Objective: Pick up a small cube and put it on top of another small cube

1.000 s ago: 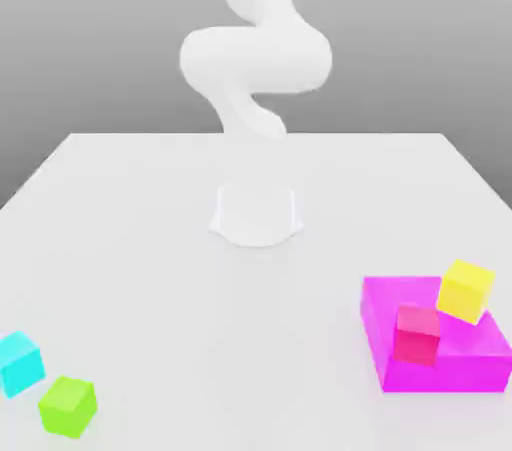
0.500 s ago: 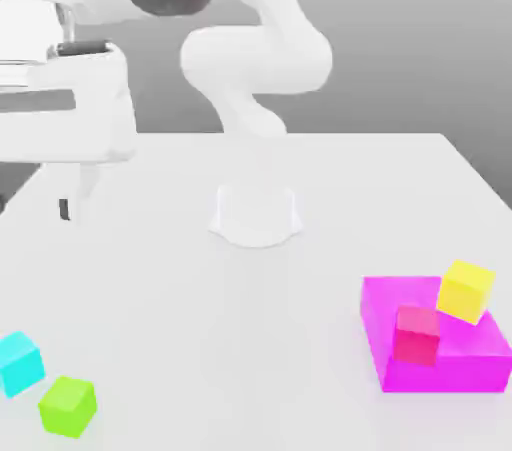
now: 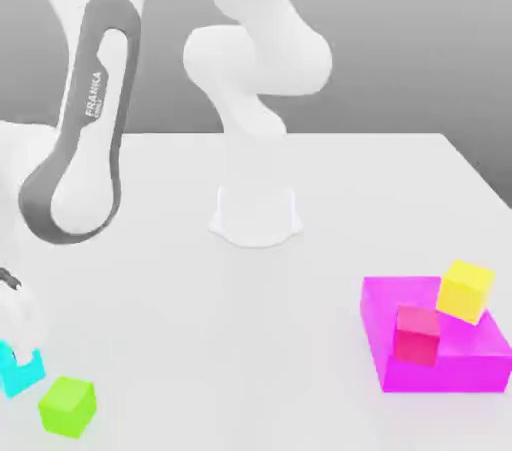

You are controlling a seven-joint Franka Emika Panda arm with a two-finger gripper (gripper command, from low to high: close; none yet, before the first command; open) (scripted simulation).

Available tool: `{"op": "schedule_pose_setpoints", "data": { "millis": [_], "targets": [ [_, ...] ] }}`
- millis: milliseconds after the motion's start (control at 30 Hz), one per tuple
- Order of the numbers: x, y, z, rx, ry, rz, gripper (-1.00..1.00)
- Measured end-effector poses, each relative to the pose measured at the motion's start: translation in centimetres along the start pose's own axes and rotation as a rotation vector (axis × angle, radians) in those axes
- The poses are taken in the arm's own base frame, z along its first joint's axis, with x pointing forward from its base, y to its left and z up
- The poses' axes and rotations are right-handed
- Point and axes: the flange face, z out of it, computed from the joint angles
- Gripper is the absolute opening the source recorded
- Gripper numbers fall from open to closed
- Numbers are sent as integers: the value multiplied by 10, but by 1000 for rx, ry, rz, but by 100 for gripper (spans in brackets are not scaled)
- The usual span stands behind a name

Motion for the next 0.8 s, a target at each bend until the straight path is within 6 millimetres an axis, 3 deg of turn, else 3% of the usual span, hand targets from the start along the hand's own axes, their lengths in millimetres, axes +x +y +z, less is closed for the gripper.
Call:
{"op": "schedule_pose_setpoints", "data": {
  "millis": [200,267,367,400,567,700,733,800],
  "targets": [
    [0,0,5,-1,-1,1,-100],
    [0,0,-9,-1,0,0,-100],
    [0,0,-46,0,-1,0,-100],
    [-6,-5,-58,1,-3,-39,-100],
    [-71,-60,-94,2,-6,-474,-100],
    [-88,-72,-54,0,-2,-579,-100],
    [-88,-72,-46,0,-2,-583,100],
    [-88,-72,-46,0,-2,-583,100]
  ]
}}
